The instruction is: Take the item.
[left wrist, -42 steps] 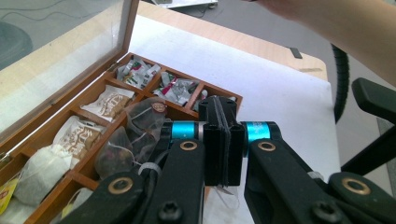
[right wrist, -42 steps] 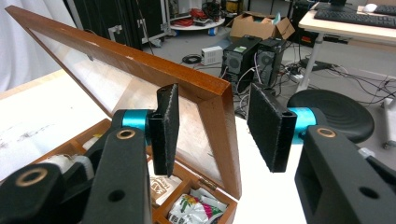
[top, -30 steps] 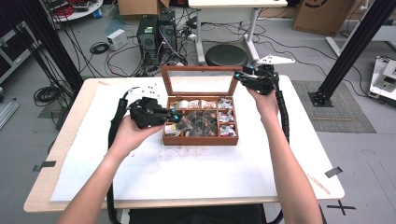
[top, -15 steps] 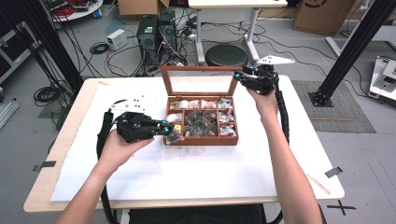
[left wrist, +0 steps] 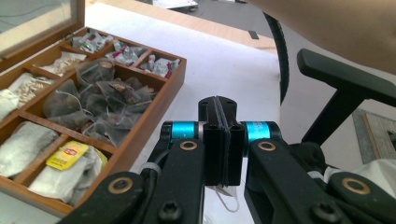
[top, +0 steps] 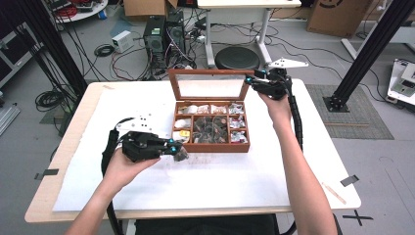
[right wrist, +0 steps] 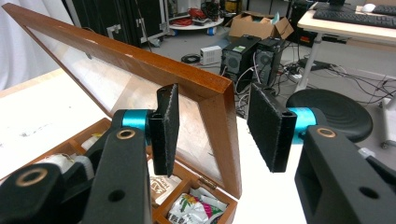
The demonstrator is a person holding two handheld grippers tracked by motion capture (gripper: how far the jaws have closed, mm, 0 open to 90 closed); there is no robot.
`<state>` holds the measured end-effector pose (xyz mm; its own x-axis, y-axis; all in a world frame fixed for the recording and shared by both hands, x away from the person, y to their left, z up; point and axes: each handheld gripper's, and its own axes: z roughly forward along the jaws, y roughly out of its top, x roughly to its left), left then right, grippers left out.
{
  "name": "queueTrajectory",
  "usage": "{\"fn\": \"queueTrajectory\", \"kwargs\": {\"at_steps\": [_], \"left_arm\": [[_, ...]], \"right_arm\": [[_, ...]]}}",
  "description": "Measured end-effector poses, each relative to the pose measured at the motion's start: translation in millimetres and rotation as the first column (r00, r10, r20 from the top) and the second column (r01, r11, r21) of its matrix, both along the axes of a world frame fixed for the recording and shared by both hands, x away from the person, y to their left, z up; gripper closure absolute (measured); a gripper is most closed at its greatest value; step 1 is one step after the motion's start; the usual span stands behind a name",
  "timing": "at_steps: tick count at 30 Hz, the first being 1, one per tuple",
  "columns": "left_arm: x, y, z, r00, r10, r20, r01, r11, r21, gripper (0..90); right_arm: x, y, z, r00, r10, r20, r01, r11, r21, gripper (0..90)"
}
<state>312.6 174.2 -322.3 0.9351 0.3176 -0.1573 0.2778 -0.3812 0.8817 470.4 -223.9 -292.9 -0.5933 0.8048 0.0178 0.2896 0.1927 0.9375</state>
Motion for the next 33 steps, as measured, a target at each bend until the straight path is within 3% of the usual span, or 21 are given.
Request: {"fn": "queueTrajectory", "kwargs": {"at_steps": [17,33], "left_arm": [[-6.2,4.8,-20.6,0.9998,0.015,-0.010,-0.015,0.9996,0.025,89.1],[-7.0,6.3,-30.0,0.9996,0.015,-0.026,-0.014,0.9990,0.042,88.5]], "right_arm": [[-0.1,-0.2,1.0,1.0000,-0.004,0.001,0.004,1.000,-0.001,55.0],[0.1,-0.4,0.6,1.0000,-0.003,0.002,0.003,1.000,0.003,55.0]]}}
